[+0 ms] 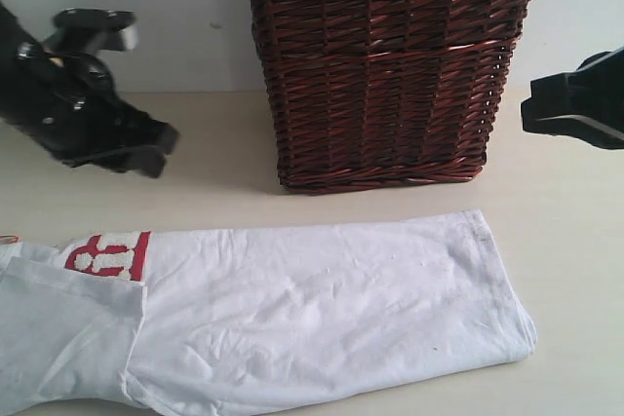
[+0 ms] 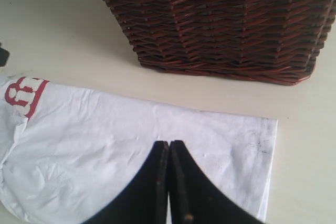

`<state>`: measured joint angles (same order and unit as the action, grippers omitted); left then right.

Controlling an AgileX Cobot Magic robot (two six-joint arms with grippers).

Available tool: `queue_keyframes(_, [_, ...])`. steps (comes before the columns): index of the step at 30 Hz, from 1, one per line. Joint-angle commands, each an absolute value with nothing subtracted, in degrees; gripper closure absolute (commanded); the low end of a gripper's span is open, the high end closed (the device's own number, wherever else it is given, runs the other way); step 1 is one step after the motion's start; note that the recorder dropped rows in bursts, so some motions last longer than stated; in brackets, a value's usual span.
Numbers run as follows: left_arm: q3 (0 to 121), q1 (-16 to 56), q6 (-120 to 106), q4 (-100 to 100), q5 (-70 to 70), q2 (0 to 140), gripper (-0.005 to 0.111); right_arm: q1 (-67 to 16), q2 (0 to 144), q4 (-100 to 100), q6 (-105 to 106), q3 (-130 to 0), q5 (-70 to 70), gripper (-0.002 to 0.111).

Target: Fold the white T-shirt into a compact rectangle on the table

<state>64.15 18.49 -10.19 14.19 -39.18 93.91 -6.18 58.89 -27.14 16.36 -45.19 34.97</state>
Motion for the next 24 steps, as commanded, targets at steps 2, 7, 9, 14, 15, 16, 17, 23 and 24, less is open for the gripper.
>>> queue_keyframes(2, [59.91,3.61,-8.01,10.82,-45.02,93.51,0.045,-5.99,58.63,-27.37,16.86,-44.93,35.13,0.108])
queue_keyframes(7, [58.11,-10.19,-5.23,6.17,-44.92,93.61,0.045,-5.99,58.63,-28.44,16.86,-44.93,35.14,0.108])
queue_keyframes(9, [57.29,-14.48,-7.14,6.17,-44.92,94.02,0.045,-5.99,58.63,-28.68,16.86,-44.93,35.14,0.108])
queue_keyframes(14, [55.52,-18.36,-11.97,6.00,-43.25,97.84,0.045,-5.99,58.63,-28.66,16.86,-45.03,35.39,0.108])
queue_keyframes(15, [55.53,-18.36,-12.09,6.11,-40.66,100.90,0.045,-5.99,58.63,-28.66,16.86,-45.03,35.77,0.108])
queue_keyframes(16, [55.53,-18.36,-12.09,6.22,-39.04,103.54,0.045,-5.99,58.63,-28.66,16.86,-45.03,35.89,0.108])
queue_keyframes(17, [55.53,-18.36,-12.09,6.22,-37.74,105.82,0.045,-5.99,58.63,-29.21,16.86,-45.03,35.89,0.108])
queue_keyframes(23, [55.53,-17.13,-18.86,16.39,-39.95,110.31,0.045,-5.99,58.63,-29.53,16.86,-45.03,35.89,0.108])
queue_keyframes(24, [55.53,-16.70,-19.65,17.12,-41.07,110.31,0.050,-5.99,58.63,-29.51,16.86,-45.03,36.05,0.108])
